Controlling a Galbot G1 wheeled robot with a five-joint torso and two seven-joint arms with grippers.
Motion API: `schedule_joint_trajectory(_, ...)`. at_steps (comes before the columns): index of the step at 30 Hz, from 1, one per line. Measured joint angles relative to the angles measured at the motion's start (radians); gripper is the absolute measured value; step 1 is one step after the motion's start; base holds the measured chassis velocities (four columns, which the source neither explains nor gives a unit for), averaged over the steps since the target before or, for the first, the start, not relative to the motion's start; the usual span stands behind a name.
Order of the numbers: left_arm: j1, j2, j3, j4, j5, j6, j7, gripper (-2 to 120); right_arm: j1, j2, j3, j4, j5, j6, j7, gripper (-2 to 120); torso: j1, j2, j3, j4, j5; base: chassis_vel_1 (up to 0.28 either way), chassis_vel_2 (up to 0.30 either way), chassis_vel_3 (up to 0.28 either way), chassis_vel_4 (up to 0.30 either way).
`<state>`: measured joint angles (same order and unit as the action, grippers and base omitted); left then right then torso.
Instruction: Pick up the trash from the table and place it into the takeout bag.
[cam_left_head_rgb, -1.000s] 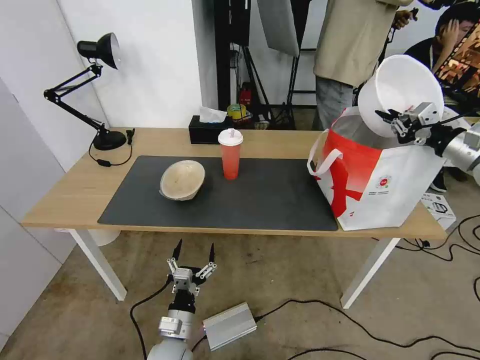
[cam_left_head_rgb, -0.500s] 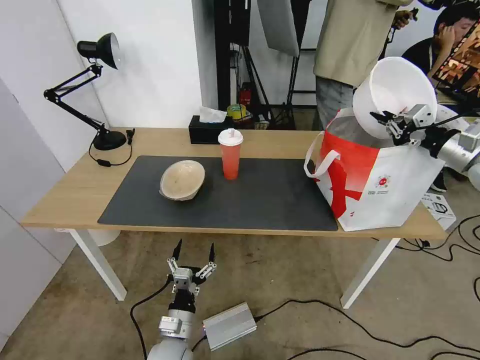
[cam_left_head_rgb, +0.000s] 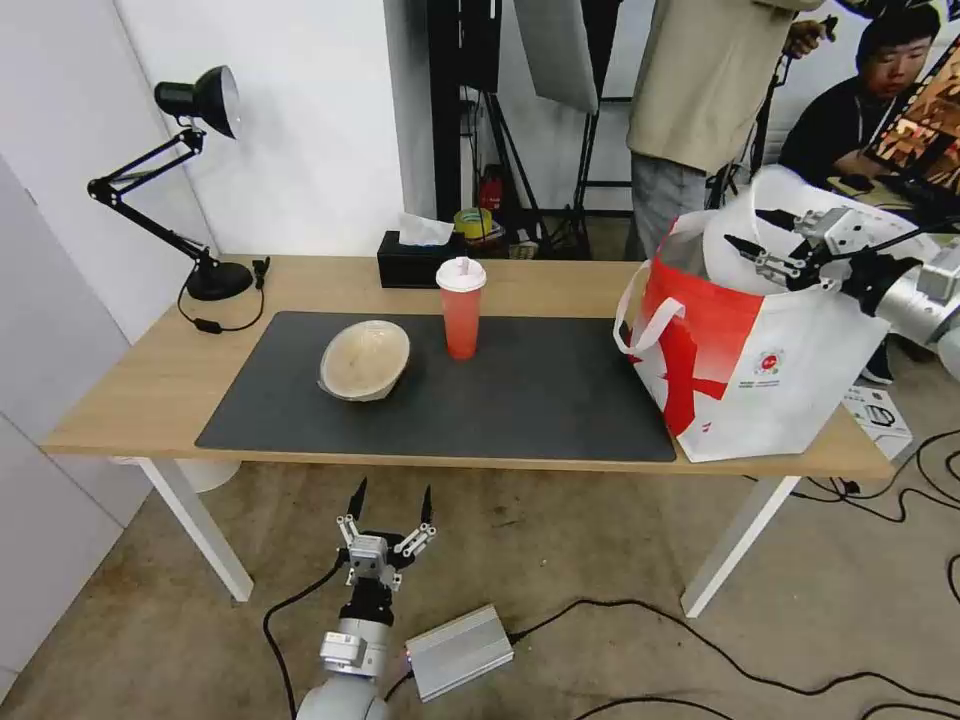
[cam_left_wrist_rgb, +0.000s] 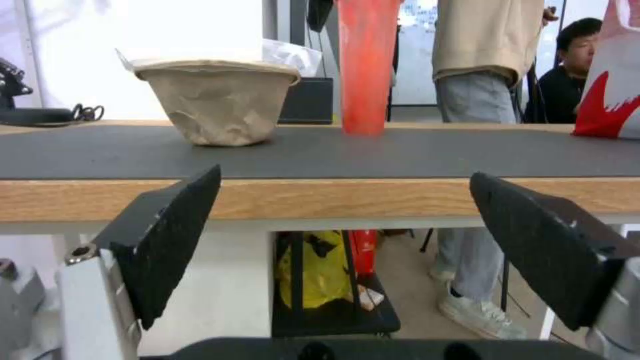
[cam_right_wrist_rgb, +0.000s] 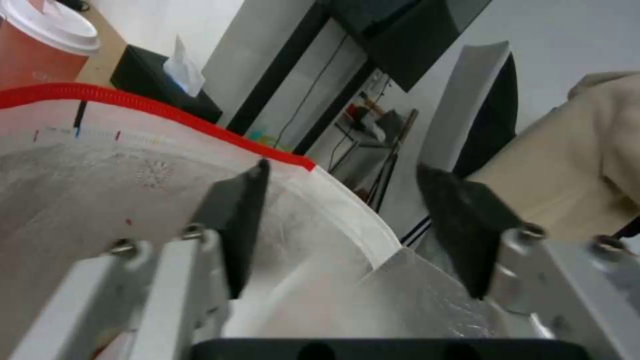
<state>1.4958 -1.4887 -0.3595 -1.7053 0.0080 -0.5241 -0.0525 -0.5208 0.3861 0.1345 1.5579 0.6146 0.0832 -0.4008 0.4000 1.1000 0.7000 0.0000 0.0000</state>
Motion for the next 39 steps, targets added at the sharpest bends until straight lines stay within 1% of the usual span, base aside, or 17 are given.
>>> schedule_joint_trajectory(1, 0.0, 0.0, 0.0, 0.0, 0.0, 0.0, 0.0, 100, -0.001, -0.001, 0.001, 0.003, 0.0, 0.0, 0.001, 68, 0.0, 0.0, 0.0, 0.0, 0.0, 0.0, 0.0, 0.0, 0.0)
schedule_joint_trajectory(2, 0.0, 0.0, 0.0, 0.0, 0.0, 0.0, 0.0, 100, -0.001, -0.001, 0.001, 0.003, 0.0, -0.001, 0.001, 70, 0.0, 0.0, 0.0, 0.0, -0.0001, 0.0, 0.0, 0.0, 0.0)
schedule_joint_trajectory(3, 0.0, -0.001, 0.001, 0.0, 0.0, 0.0, 0.0, 100, -0.005, -0.002, 0.003, 0.006, 0.001, -0.001, 0.002, 77, 0.0, 0.0, 0.0, 0.0, 0.0, 0.0, 0.0, 0.0, 0.0)
schedule_joint_trajectory(4, 0.0, -0.001, 0.001, 0.0, 0.0, 0.0, 0.0, 100, -0.005, -0.002, 0.003, 0.006, 0.001, -0.001, 0.002, 77, 0.0, 0.0, 0.0, 0.0, 0.0, 0.0, 0.0, 0.0, 0.0)
schedule_joint_trajectory(6, 0.001, -0.002, 0.001, 0.0, 0.0, 0.0, 0.001, 100, -0.017, -0.003, 0.013, 0.011, 0.001, -0.001, 0.002, 84, 0.0, 0.0, 0.0, 0.0, 0.0, 0.0, 0.0, 0.0, 0.0)
schedule_joint_trajectory(15, 0.003, -0.002, 0.001, -0.003, 0.0, 0.0, 0.001, 100, -0.043, -0.01, 0.037, 0.025, 0.002, -0.002, 0.003, 86, 0.0, 0.0, 0.0, 0.0, 0.0, 0.0, 0.0, 0.0, 0.0)
schedule_joint_trajectory(25, 0.005, -0.002, -0.001, -0.008, 0.001, -0.001, 0.002, 100, -0.107, -0.026, 0.093, 0.056, 0.006, -0.004, 0.007, 86, 0.0, 0.0, 0.0, 0.0, 0.0, 0.0, 0.0, 0.0, 0.0)
schedule_joint_trajectory(28, 0.008, -0.001, -0.001, -0.013, 0.001, -0.001, 0.002, 100, -0.146, -0.036, 0.126, 0.082, 0.018, -0.007, 0.017, 86, 0.0, 0.0, 0.0, 0.0, 0.0, 0.0, 0.0, 0.0, 0.0)
schedule_joint_trajectory(30, 0.008, -0.001, -0.001, -0.013, 0.001, -0.001, 0.002, 100, -0.146, -0.036, 0.126, 0.082, 0.018, -0.007, 0.017, 86, 0.0, 0.0, 0.0, 0.0, 0.0, 0.0, 0.0, 0.0, 0.0)
schedule_joint_trajectory(32, 0.013, 0.001, -0.003, -0.023, 0.002, -0.001, 0.002, 100, -0.203, -0.048, 0.174, 0.122, 0.032, -0.023, 0.031, 86, 0.0, 0.0, 0.0, -0.0001, 0.0, 0.0, 0.0, 0.0, 0.0)
schedule_joint_trajectory(35, 0.017, 0.002, -0.005, -0.03, 0.002, -0.001, 0.002, 100, -0.224, -0.053, 0.191, 0.14, 0.039, -0.026, 0.04, 86, 0.0, 0.0, 0.0, -0.0001, 0.0, 0.0, 0.0, 0.0, 0.0)
schedule_joint_trajectory(37, 0.025, 0.004, -0.01, -0.042, 0.002, -0.001, 0.002, 100, -0.257, -0.061, 0.22, 0.172, 0.054, -0.029, 0.06, 88, 0.0, 0.0, 0.0, 0.0, 0.0, 0.0, 0.0, 0.0, 0.0)
schedule_joint_trajectory(39, 0.026, 0.005, -0.011, -0.044, 0.002, -0.001, 0.002, 100, -0.264, -0.062, 0.226, 0.179, 0.056, -0.029, 0.064, 88, 0.0, 0.0, 0.0, 0.0, 0.0, 0.0, 0.0, 0.0, 0.0)
